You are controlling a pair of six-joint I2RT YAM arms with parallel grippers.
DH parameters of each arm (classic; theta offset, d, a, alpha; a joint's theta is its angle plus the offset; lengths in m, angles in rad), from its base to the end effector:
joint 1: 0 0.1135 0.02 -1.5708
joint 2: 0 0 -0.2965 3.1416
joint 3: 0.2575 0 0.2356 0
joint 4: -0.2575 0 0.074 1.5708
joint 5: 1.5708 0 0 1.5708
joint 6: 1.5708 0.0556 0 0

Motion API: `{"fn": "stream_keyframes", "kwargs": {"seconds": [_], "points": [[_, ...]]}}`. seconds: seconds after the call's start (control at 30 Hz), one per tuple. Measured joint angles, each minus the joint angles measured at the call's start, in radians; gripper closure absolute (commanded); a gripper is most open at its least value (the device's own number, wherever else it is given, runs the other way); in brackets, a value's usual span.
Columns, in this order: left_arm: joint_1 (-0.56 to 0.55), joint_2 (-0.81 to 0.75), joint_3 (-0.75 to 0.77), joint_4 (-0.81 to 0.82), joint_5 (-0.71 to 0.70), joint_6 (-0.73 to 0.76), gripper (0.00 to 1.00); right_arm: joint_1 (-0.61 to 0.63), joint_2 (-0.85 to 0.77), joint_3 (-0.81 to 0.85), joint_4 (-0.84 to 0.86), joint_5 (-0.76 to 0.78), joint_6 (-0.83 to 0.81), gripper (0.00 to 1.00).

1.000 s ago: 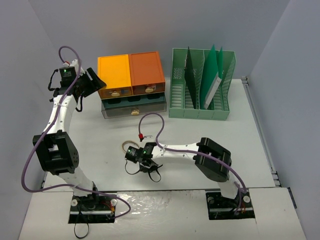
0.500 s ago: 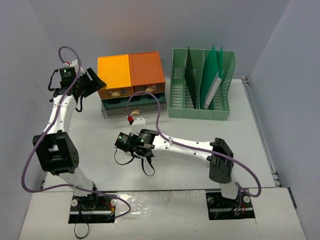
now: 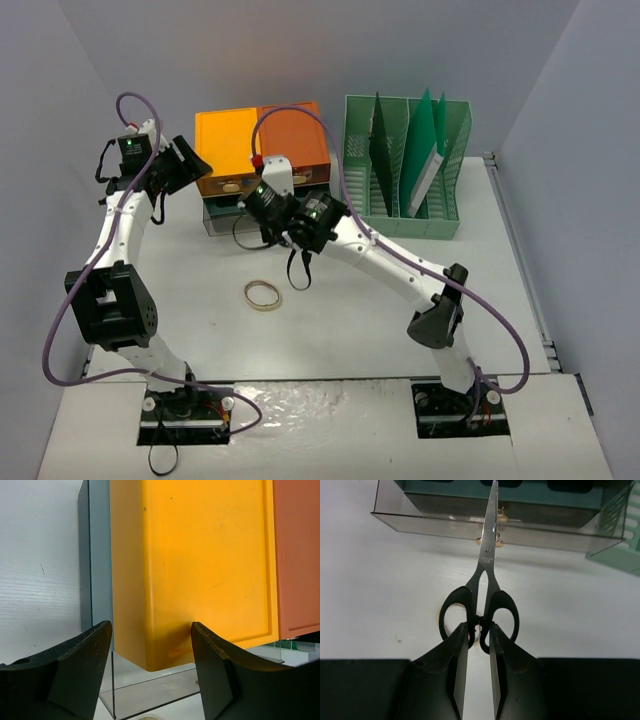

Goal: Organize the desk

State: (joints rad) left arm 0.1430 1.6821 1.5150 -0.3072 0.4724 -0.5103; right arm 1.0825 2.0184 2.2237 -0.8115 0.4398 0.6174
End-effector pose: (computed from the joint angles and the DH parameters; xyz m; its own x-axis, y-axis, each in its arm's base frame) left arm 0.3970 0.0316 0.3730 -0.5282 -0.5155 -0.6748 0.0181 0.7876 -0.6159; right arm 0.2373 0.3963 0.4152 -0.5855 0.0144 -0.8105 -0.3630 0.8894 0.2780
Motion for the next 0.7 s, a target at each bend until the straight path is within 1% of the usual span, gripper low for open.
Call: {"fn": "stream_keyframes", "kwargs": {"seconds": [0.13,0.23,0.37,0.57,0.7], "points": [[0.001,0.000,0.000,0.000,0.002,-0.001,0.40,-0.106,0.054,0.114,0.012,-0.082,-0.155,1.00],[0.001,0.000,0.000,0.000,0.002,-0.003,0.40,-0.185,0.106,0.196,0.019,-0.177,-0.264,1.00],[0.001,0.000,-0.001,0.000,0.003,-0.005,0.40,-0.256,0.152,0.221,0.033,-0.286,-0.395,1.00],[0.001,0.000,-0.001,0.001,0.004,-0.006,0.40,-0.270,0.217,0.206,0.049,-0.392,-0.536,1.00],[0.001,0.000,-0.001,0.001,0.004,-0.006,0.40,-0.263,0.221,0.153,0.072,-0.401,-0.610,1.00]]}}
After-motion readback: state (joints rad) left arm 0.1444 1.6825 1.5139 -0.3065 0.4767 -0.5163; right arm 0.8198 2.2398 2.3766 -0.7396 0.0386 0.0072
